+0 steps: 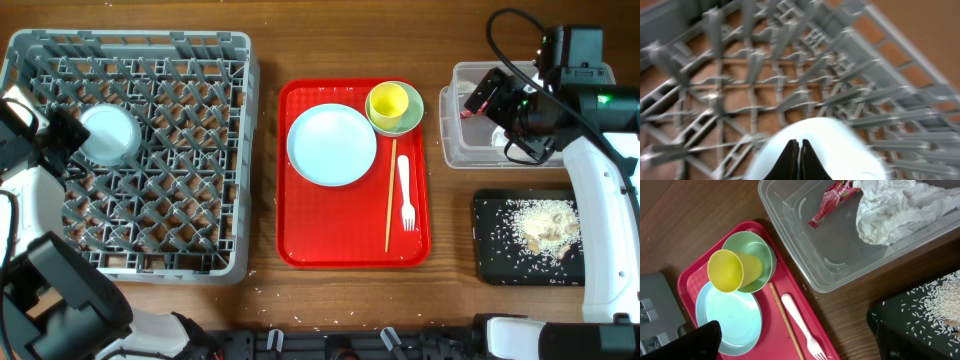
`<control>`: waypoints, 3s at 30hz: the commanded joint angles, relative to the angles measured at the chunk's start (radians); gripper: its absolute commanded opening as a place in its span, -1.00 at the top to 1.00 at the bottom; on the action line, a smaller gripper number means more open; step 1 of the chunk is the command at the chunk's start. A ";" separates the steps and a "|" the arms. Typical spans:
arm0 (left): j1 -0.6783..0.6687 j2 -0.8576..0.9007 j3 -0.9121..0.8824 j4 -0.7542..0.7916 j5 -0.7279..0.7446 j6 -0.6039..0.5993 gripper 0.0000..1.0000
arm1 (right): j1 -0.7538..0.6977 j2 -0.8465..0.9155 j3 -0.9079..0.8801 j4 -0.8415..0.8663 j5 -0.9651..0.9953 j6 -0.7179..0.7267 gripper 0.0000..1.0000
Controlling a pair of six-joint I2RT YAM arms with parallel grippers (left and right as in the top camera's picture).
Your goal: Sort waste into correct bins and load items into the dishwasher rack
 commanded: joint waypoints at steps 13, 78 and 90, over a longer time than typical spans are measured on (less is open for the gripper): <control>-0.013 0.047 -0.005 -0.061 -0.058 0.121 0.92 | 0.000 -0.003 0.014 0.003 -0.005 -0.017 -1.00; -0.922 0.150 -0.005 0.112 -0.511 0.249 0.92 | 0.000 -0.003 0.014 0.003 -0.005 -0.017 -1.00; -0.871 0.167 -0.005 0.208 -0.579 0.248 0.77 | 0.000 -0.003 0.014 0.003 -0.005 -0.017 -1.00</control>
